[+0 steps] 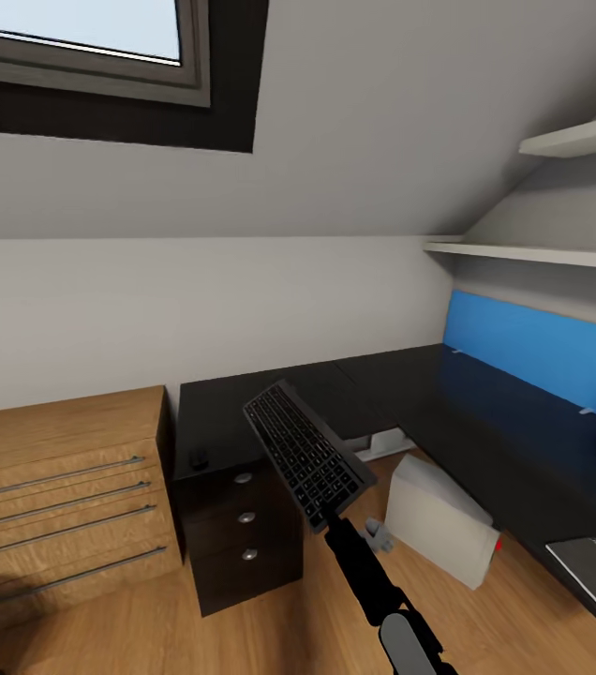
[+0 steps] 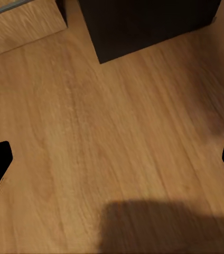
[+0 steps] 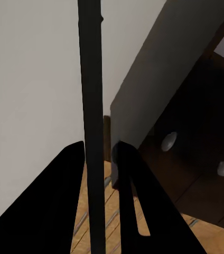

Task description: In the bedroom, organize the workspace by keeping the computer under the desk, ensuring the monitor is on the desk, placing the keyboard on the desk next to the monitor, placing the mouse on the desk next to the keyboard, moving the folder from the swivel chair onto the desk next to the mouse, stacking the notebook on top of the folder with the pen on top of the notebook, and positioning the swivel chair next to the desk.

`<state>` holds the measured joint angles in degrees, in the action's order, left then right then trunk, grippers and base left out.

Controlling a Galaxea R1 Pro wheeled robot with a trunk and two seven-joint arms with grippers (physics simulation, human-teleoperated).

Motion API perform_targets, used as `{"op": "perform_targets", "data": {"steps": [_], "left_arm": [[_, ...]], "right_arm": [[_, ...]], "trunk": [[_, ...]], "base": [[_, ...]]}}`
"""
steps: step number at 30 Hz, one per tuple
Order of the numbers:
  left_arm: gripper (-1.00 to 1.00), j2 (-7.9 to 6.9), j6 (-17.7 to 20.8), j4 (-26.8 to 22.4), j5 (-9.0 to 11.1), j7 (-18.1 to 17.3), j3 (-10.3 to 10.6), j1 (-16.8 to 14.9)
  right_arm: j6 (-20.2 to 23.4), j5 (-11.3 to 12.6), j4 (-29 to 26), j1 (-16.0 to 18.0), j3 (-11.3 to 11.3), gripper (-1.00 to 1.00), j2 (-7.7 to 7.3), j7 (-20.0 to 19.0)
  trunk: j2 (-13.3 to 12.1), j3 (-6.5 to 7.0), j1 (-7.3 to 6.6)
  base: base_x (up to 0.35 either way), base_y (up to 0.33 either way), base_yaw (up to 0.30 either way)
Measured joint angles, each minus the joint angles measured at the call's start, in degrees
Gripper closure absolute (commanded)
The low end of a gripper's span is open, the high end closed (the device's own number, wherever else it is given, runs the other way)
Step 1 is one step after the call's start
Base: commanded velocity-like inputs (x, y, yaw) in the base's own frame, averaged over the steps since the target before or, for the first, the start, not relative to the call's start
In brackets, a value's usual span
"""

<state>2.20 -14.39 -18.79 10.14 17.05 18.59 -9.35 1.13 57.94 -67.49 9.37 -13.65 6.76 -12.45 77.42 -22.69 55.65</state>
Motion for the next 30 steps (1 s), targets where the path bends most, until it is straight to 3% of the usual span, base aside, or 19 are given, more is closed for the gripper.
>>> {"op": "perform_targets", "data": {"steps": [4,12,15,19,22,23,26,27,28,30], "left_arm": [[-1.00,-0.03,-0.20,-0.21,0.00,0.29,0.00,0.00],[-1.00,0.10,-0.22,-0.32,0.06,0.25,-0.01,0.00],[-1.00,0.06,-0.22,-0.32,0.08,0.22,-0.01,0.00],[-1.00,0.04,-0.22,-0.32,0.09,0.24,-0.01,0.00],[-1.00,0.03,-0.22,-0.38,0.09,0.22,-0.01,0.00],[-1.00,0.03,-0.38,-0.40,0.09,0.21,0.00,0.00],[-1.00,0.03,-0.44,-0.40,0.09,0.23,-0.01,0.00],[-1.00,0.05,-0.48,-0.41,0.09,0.23,0.01,0.01],[-1.00,0.07,-0.52,-0.41,0.10,0.23,-0.02,0.01],[-1.00,0.11,-1.15,-0.41,0.09,0.23,-0.01,0.01]], "right_arm": [[0.05,0.72,2.46,0.00,0.76,1.00,0.27,0.01],[0.20,12.95,3.52,0.08,0.76,1.00,0.35,0.13],[0.21,15.13,3.55,0.24,0.73,1.00,0.59,0.24],[0.10,15.89,3.64,0.61,0.71,1.00,1.50,1.60],[-0.53,16.11,4.49,1.52,0.74,1.00,3.08,4.13],[-2.77,16.25,8.65,5.19,0.87,1.00,3.23,6.11],[-3.93,16.23,13.63,8.16,0.86,1.00,3.24,6.78],[-4.78,15.76,18.94,10.84,0.87,1.00,3.24,6.88],[-4.88,15.68,22.11,11.12,0.91,1.00,3.24,3.26],[-4.94,15.74,23.24,11.36,0.74,1.00,3.24,2.09]], "trunk": [[0.00,0.00,-0.01],[0.01,0.00,0.00],[0.01,0.00,0.00],[0.00,0.00,0.00],[0.01,0.00,-0.02],[-0.01,0.00,-0.02],[0.00,-0.01,-0.01],[0.01,0.01,-0.02],[0.00,0.01,-0.02],[0.01,0.01,-0.03]], "base": [[0.068,0.285,0.000],[0.083,0.110,0.000],[0.010,0.012,0.000],[0.034,0.004,0.000],[0.214,0.022,0.000],[0.229,0.035,0.000],[0.164,0.068,0.000],[0.238,0.183,0.000],[0.244,0.191,0.000],[0.250,0.233,0.000]]}}
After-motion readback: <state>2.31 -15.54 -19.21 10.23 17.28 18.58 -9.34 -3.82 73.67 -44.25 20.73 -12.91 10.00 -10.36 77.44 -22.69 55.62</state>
